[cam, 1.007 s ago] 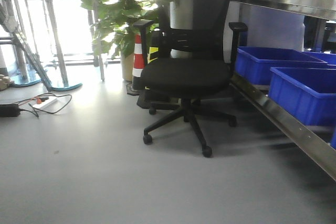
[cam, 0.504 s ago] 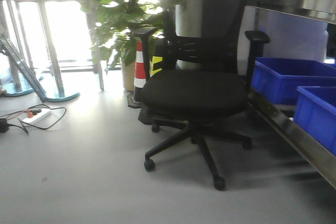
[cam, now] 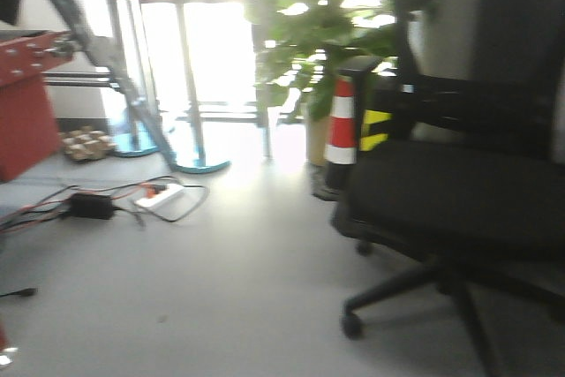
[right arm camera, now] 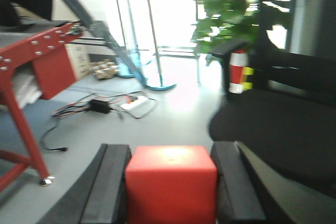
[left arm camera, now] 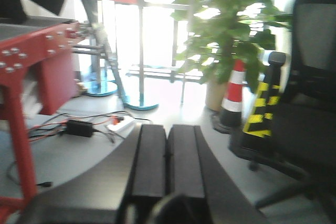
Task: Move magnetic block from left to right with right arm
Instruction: 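Turn the base past the chair toward the second table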
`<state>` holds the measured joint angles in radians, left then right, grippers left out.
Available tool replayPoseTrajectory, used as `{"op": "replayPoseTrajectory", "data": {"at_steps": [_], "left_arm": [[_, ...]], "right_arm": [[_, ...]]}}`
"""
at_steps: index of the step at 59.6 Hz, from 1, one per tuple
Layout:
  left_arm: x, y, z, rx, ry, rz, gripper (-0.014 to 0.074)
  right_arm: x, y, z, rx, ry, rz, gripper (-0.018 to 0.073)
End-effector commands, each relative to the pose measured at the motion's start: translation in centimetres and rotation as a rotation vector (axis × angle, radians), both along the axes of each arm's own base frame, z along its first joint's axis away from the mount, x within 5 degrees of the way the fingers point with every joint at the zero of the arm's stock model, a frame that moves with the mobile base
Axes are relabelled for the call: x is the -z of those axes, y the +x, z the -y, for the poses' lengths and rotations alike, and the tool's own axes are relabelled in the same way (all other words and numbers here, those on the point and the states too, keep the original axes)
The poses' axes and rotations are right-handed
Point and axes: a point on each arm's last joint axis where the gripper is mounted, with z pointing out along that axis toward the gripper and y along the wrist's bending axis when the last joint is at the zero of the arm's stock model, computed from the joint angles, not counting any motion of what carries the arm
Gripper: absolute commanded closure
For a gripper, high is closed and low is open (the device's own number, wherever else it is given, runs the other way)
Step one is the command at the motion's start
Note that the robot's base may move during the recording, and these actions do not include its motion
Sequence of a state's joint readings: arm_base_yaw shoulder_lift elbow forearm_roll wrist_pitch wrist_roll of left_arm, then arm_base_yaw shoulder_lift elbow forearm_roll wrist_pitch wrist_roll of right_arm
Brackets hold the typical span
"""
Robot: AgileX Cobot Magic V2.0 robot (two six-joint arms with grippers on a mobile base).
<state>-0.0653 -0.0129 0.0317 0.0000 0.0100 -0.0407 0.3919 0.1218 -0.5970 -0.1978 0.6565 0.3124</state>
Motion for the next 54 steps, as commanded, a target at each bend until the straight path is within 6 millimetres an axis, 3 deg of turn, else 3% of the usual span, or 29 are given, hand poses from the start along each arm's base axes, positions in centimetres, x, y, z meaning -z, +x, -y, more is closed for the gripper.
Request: {"op": "replayPoseTrajectory", "data": {"at_steps": [1,54], "left_arm": [[-0.59,-0.13,0.01,0.005,-0.013,0.094,0.0713],[-0.59,-0.13,0.01,0.005,-0.013,0.094,0.0713]], "right_arm": [[-1.57,0.04,-0.06,-0.002,0.004,0.104,0.0473],[-1.57,0.04,-0.06,-0.002,0.004,0.104,0.0473]]}}
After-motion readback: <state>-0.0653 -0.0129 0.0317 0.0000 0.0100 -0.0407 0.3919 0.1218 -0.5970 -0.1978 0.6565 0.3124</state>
